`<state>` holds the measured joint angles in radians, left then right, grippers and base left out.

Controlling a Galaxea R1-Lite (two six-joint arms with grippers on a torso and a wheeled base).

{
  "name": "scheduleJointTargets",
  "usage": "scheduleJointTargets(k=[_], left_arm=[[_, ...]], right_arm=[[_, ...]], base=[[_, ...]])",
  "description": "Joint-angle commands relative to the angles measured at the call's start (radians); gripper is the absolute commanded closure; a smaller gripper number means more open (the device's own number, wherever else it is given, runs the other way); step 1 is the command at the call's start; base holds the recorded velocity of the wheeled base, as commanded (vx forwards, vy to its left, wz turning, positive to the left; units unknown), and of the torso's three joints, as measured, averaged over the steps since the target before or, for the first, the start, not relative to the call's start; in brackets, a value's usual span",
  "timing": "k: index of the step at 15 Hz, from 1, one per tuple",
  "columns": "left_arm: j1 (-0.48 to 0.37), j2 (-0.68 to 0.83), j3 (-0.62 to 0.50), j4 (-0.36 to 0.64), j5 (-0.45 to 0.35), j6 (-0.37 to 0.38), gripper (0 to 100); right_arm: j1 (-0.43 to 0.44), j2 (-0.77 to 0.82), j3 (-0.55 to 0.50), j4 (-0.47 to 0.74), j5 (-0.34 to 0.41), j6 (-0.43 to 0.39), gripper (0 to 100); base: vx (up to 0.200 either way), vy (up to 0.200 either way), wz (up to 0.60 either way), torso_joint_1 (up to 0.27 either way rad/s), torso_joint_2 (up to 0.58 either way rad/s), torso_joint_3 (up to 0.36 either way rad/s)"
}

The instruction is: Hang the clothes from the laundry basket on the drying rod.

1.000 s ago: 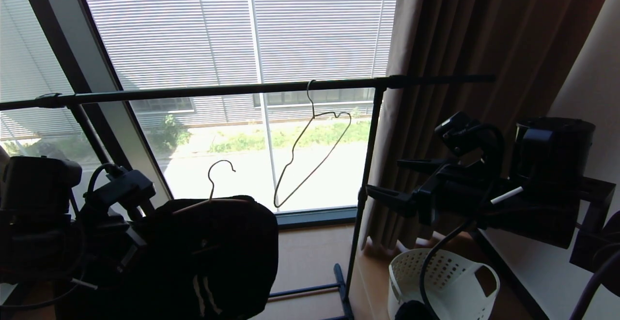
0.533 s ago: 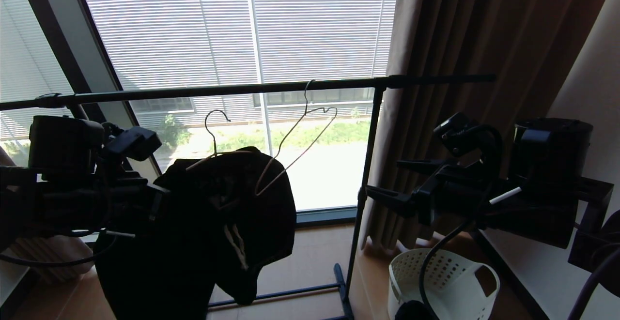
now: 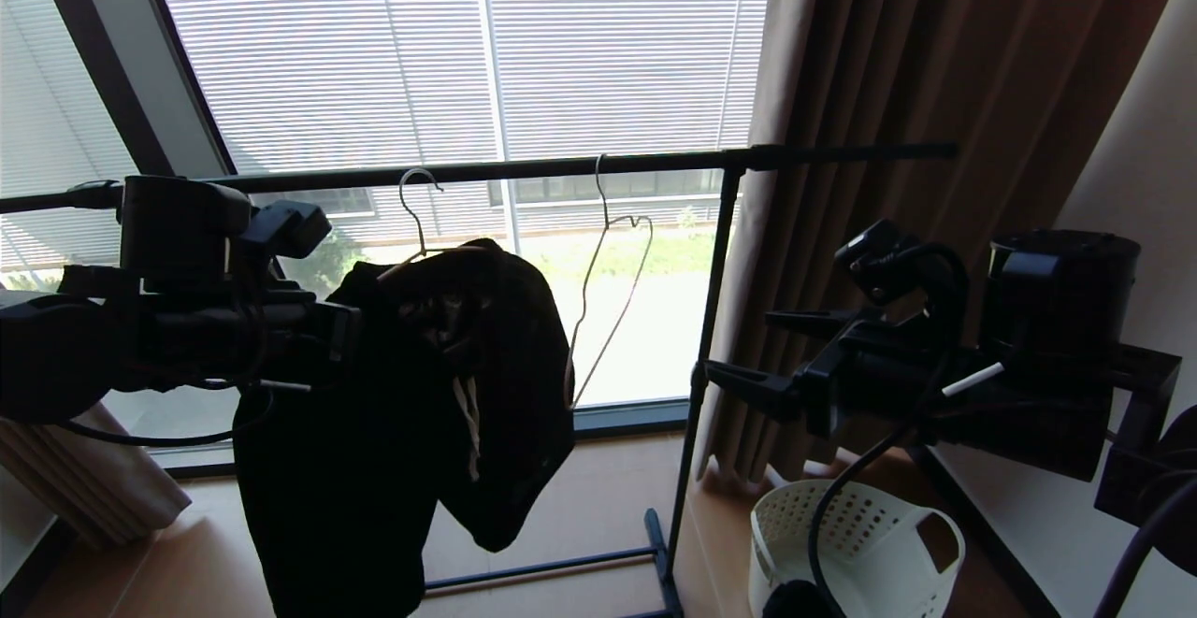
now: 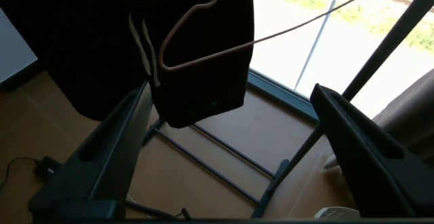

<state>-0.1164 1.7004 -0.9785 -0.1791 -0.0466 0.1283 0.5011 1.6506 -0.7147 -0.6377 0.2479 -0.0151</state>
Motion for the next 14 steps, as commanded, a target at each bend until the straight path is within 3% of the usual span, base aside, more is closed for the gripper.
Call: scheduleJointTargets(k=[1, 4, 14], left_arm=[[0.001, 0.019, -0.002, -0.049, 0.002, -0.004, 100], [0.001, 0.039, -0.005, -0.115, 0.014, -0.039, 100], [0.0, 0.142, -0.126, -0.117, 0.014, -0.093, 100]], right_arm=[[0.001, 0.0, 0.001, 0.0, 0.001, 0.0, 0], [0.001, 0.0, 0.003, 0.0, 0.001, 0.0, 0], [0.001, 0.001, 0.004, 0.0, 0.001, -0.002, 0]], base=[[0.0, 0.0, 0.0, 0.0, 0.0, 0.0], [0.0, 0.0, 0.0, 0.0, 0.0, 0.0], [0.0, 0.0, 0.0, 0.0, 0.0, 0.0]])
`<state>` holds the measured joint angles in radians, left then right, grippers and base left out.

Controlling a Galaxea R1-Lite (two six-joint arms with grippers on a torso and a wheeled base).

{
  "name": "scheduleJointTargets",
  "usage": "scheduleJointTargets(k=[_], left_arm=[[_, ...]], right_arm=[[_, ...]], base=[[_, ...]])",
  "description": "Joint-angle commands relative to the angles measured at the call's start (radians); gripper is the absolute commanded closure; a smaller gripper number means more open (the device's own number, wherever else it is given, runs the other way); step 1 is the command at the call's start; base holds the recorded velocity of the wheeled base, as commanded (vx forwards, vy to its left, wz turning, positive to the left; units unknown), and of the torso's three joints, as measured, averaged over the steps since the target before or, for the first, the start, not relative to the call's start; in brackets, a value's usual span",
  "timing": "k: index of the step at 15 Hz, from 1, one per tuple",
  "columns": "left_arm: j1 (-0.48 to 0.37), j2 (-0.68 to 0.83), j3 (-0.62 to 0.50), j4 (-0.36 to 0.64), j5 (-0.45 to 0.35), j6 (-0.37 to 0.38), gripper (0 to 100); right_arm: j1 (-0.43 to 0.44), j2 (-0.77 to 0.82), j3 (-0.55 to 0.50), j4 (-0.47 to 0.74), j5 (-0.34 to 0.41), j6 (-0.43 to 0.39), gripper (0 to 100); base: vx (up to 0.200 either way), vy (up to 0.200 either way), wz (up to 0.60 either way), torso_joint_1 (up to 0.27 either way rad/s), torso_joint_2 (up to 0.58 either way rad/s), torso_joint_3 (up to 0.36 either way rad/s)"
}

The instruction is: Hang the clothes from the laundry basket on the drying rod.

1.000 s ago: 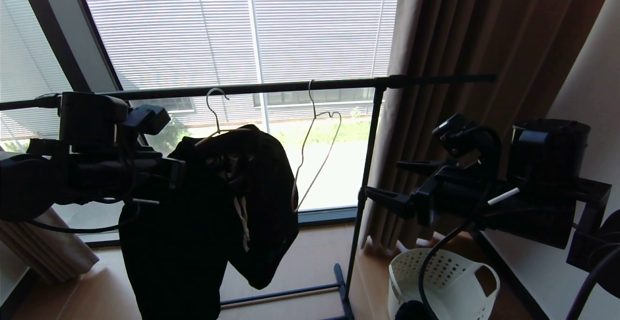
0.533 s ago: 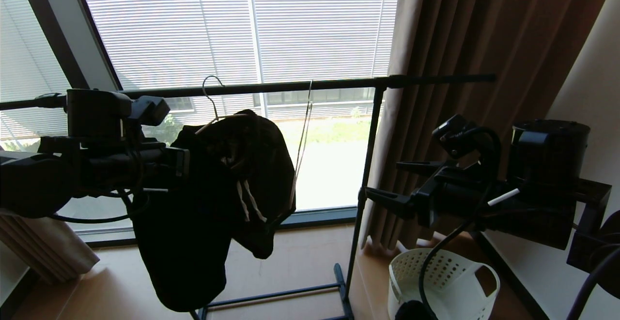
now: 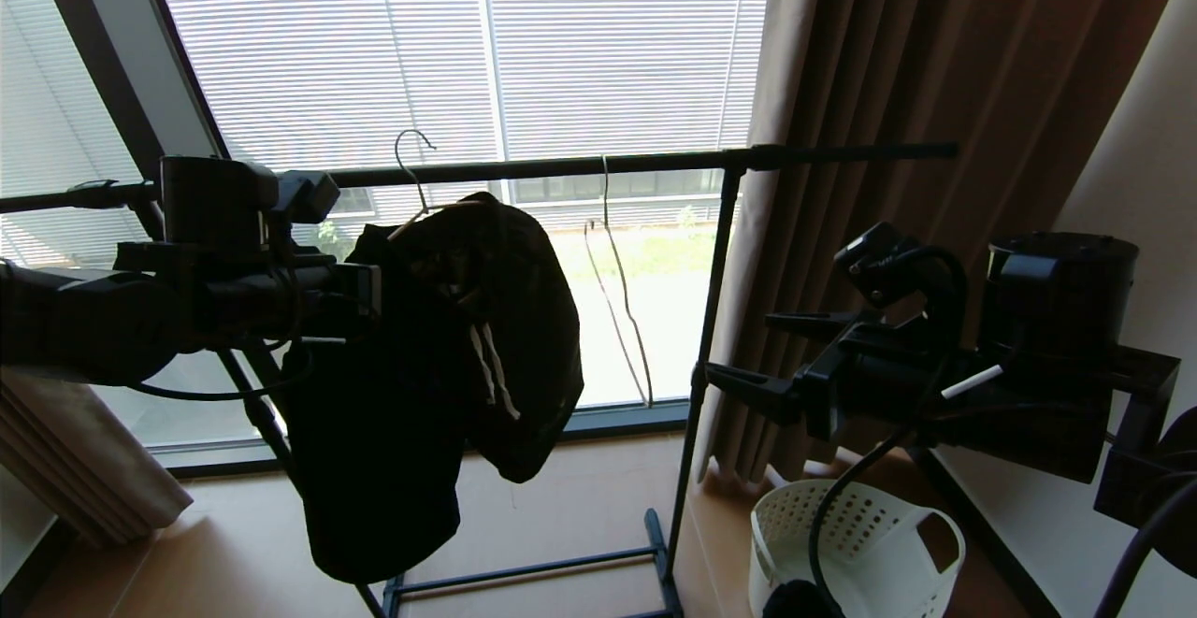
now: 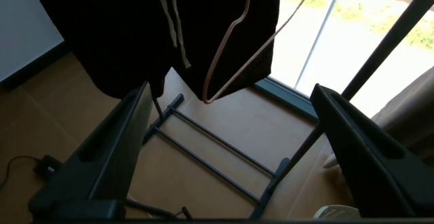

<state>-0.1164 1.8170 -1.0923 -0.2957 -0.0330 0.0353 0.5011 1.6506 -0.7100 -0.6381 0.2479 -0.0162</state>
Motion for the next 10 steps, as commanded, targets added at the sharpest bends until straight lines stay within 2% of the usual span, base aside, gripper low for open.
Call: scheduleJointTargets(k=[1, 10], left_arm=[[0.0, 0.036, -0.015, 0.0, 0.001, 0.0, 100], [0.0, 0.082, -0.05, 0.0, 0.001, 0.0, 100]], right_arm=[[0.001, 0.001, 0.0, 0.0, 0.001, -0.001, 0], [0.001, 0.0, 0.003, 0.0, 0.001, -0.001, 0]], base=[[0.0, 0.0, 0.0, 0.0, 0.0, 0.0], [0.0, 0.0, 0.0, 0.0, 0.0, 0.0]])
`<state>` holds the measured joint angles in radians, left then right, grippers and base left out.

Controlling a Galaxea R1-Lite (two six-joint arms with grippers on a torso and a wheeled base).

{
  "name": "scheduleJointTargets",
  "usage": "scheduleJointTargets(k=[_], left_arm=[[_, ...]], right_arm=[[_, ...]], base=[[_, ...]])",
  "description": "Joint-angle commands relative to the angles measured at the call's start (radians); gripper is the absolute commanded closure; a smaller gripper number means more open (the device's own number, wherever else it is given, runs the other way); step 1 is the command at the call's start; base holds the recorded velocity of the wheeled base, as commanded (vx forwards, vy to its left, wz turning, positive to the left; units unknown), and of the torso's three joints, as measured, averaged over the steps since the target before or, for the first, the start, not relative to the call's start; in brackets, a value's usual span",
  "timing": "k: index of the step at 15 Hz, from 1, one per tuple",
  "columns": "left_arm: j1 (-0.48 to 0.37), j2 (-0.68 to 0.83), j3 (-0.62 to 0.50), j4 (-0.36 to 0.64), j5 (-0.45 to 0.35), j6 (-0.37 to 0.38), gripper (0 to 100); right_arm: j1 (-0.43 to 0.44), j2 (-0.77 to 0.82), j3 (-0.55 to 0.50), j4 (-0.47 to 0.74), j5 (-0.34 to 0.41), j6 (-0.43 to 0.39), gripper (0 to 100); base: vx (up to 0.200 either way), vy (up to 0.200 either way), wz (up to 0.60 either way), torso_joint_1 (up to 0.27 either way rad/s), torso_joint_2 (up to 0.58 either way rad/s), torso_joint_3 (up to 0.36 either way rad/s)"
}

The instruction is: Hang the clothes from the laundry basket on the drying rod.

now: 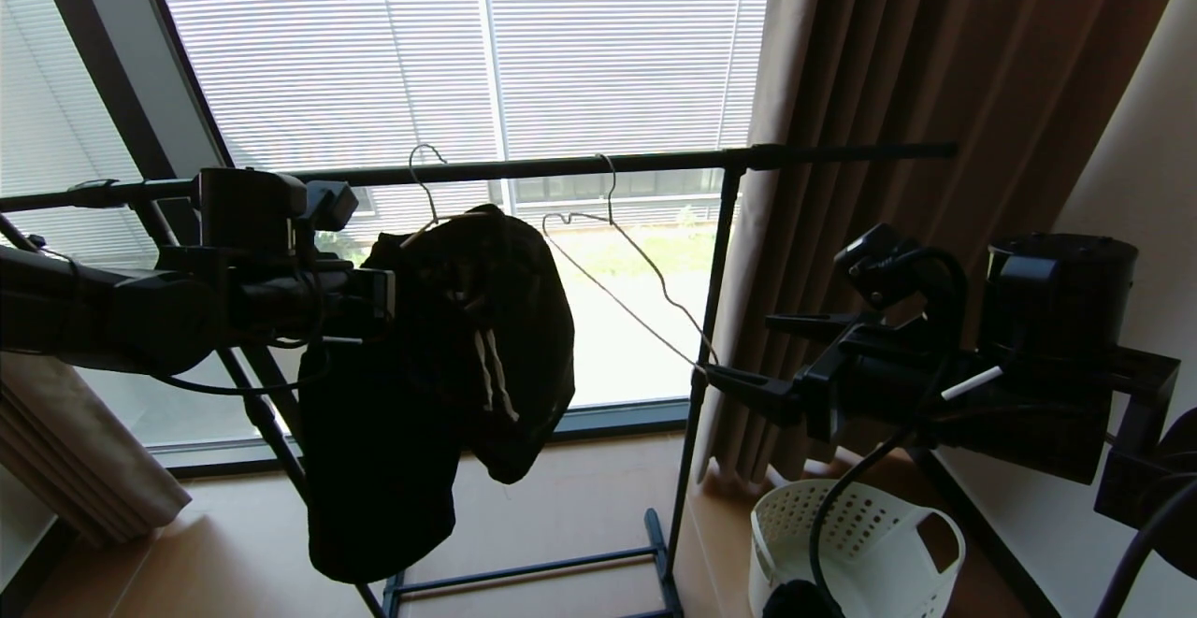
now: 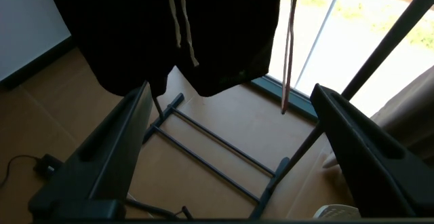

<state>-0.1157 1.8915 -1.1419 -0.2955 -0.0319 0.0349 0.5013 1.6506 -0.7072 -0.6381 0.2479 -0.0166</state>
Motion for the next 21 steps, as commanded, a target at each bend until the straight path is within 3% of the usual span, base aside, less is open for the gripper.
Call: scheduleJointTargets(k=[1, 15, 16, 21], left_arm=[[-0.001, 0.008, -0.001, -0.002, 0.0, 0.0, 100], [-0.024, 0.006, 0.019, -0.011, -0.017, 0.005, 100], [-0.024, 0.006, 0.021, -0.019, -0.017, 0.007, 0], [-0.024, -0.018, 0.054, -0.017, -0.013, 0.008, 0]], right_arm=[[0.0, 0.0, 0.0, 0.0, 0.001, 0.0, 0], [0.0, -0.002, 0.003, 0.0, -0.001, 0.0, 0], [0.0, -0.002, 0.003, 0.0, -0.001, 0.0, 0], [0.0, -0.003, 0.011, -0.002, -0.001, 0.0, 0]], base=[[0.0, 0.0, 0.0, 0.0, 0.0, 0.0], [0.0, 0.0, 0.0, 0.0, 0.0, 0.0], [0.0, 0.0, 0.0, 0.0, 0.0, 0.0], [0.0, 0.0, 0.0, 0.0, 0.0, 0.0]])
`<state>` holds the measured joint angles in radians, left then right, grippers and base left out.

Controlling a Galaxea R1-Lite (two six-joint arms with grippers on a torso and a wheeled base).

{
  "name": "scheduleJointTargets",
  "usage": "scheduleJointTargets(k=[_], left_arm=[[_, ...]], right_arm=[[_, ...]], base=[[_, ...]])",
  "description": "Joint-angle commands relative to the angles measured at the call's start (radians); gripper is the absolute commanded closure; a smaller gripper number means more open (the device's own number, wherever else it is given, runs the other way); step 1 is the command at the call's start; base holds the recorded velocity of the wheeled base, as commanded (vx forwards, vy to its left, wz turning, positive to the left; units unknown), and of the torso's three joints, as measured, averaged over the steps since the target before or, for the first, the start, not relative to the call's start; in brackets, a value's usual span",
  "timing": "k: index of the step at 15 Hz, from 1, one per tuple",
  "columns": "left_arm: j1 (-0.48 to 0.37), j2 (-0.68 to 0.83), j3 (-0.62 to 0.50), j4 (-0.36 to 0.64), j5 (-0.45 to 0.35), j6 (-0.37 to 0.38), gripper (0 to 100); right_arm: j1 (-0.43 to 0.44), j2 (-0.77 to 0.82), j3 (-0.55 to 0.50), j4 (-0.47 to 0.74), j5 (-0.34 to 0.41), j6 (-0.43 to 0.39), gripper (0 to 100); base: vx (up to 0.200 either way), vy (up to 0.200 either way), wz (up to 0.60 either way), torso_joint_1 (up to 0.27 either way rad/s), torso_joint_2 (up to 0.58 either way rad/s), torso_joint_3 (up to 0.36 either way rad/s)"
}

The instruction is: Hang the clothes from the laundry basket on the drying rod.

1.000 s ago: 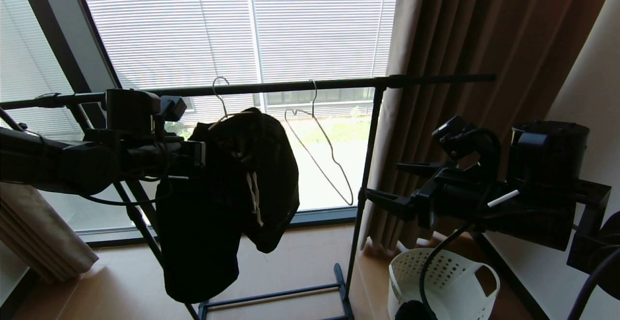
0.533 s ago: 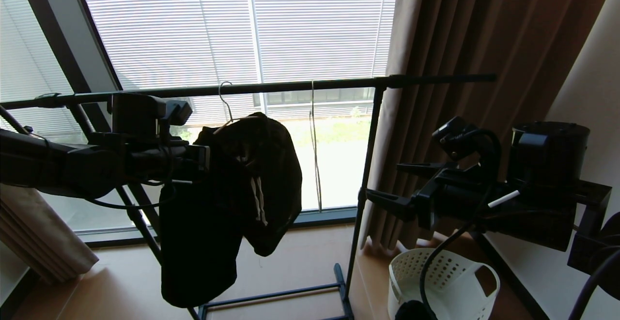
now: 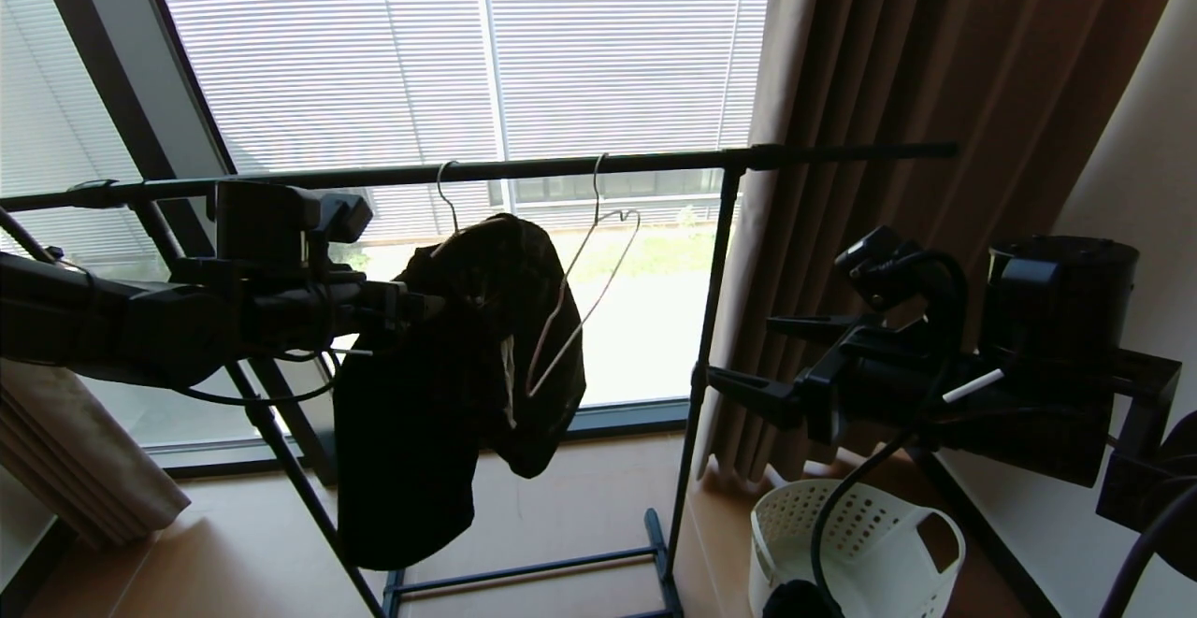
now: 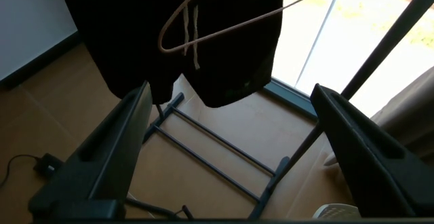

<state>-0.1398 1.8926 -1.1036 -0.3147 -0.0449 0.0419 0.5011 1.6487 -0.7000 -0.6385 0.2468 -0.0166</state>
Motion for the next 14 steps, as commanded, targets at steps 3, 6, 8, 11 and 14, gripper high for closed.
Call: scheduleJointTargets(k=[3, 6, 8, 11, 14], left_arm=[[-0.018, -0.122, 0.087, 0.005, -0.001, 0.001, 0], [-0.064, -0.32, 0.234, 0.009, -0.003, 0.001, 0], [-0.104, -0.481, 0.38, 0.006, -0.004, -0.005, 0], [-0.147, -0.823, 0.683, 0.005, -0.006, -0.008, 0], [-0.15, -1.095, 0.826, 0.025, -0.013, -0.013, 0]], right_arm=[[0.002, -0.012, 0.007, -0.001, 0.0, 0.0, 0], [0.079, -0.119, 0.071, 0.0, -0.11, 0.0, 0], [0.117, -0.211, 0.149, 0.008, -0.21, -0.005, 0], [0.126, -0.418, 0.177, 0.143, -0.385, -0.011, 0], [0.12, -0.626, 0.186, 0.367, -0.451, -0.008, 0]], base=[[0.0, 0.0, 0.0, 0.0, 0.0, 0.0], [0.0, 0.0, 0.0, 0.0, 0.0, 0.0], [0.0, 0.0, 0.0, 0.0, 0.0, 0.0], [0.0, 0.0, 0.0, 0.0, 0.0, 0.0], [0.0, 0.0, 0.0, 0.0, 0.0, 0.0]])
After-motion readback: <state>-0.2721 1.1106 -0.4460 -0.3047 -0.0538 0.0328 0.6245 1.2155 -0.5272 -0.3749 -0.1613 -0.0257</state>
